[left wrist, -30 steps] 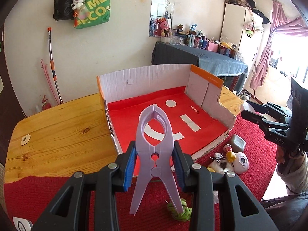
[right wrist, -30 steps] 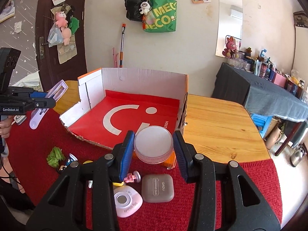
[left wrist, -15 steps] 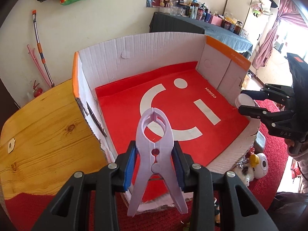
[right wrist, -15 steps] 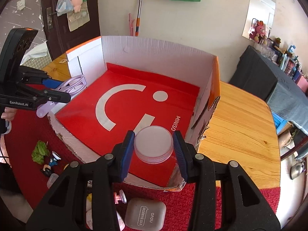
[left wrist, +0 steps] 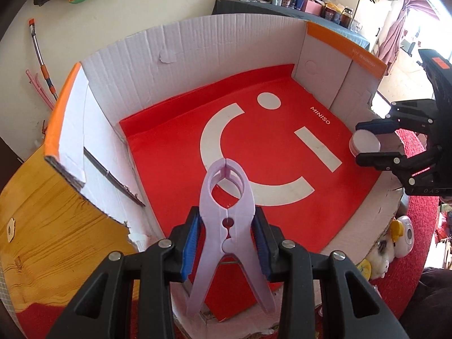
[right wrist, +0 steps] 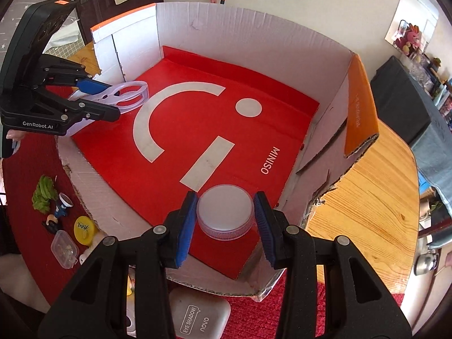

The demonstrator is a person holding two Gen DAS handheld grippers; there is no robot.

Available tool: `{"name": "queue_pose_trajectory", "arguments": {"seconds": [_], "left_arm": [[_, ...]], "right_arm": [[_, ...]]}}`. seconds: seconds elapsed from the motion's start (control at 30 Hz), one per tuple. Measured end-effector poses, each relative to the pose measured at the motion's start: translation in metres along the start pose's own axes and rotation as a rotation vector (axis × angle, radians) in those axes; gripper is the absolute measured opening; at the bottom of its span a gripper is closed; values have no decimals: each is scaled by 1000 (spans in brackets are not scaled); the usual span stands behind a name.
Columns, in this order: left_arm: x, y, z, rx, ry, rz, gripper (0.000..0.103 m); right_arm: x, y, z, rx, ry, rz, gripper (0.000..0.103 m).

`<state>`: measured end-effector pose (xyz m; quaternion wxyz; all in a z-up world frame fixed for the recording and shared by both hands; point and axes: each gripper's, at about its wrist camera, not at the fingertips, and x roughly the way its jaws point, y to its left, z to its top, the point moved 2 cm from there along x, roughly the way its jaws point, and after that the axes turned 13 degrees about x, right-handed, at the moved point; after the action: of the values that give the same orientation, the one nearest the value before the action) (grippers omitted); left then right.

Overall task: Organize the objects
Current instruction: 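Carry the clip with the left tool into the box while the right tool places the container there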

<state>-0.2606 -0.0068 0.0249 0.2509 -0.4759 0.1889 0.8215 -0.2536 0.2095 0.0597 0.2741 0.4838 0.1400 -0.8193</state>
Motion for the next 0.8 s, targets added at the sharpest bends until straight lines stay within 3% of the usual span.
{"name": "queue_pose_trajectory", "arguments": {"seconds": [0.27, 0.8], "left_arm": [[3, -9, -2, 62, 23, 37, 38], [2, -8, -2, 74, 39, 35, 39]], "right_arm": [[4, 2, 1, -34, 68, 7, 39], [-3, -2, -5, -64, 161, 3, 40]]}}
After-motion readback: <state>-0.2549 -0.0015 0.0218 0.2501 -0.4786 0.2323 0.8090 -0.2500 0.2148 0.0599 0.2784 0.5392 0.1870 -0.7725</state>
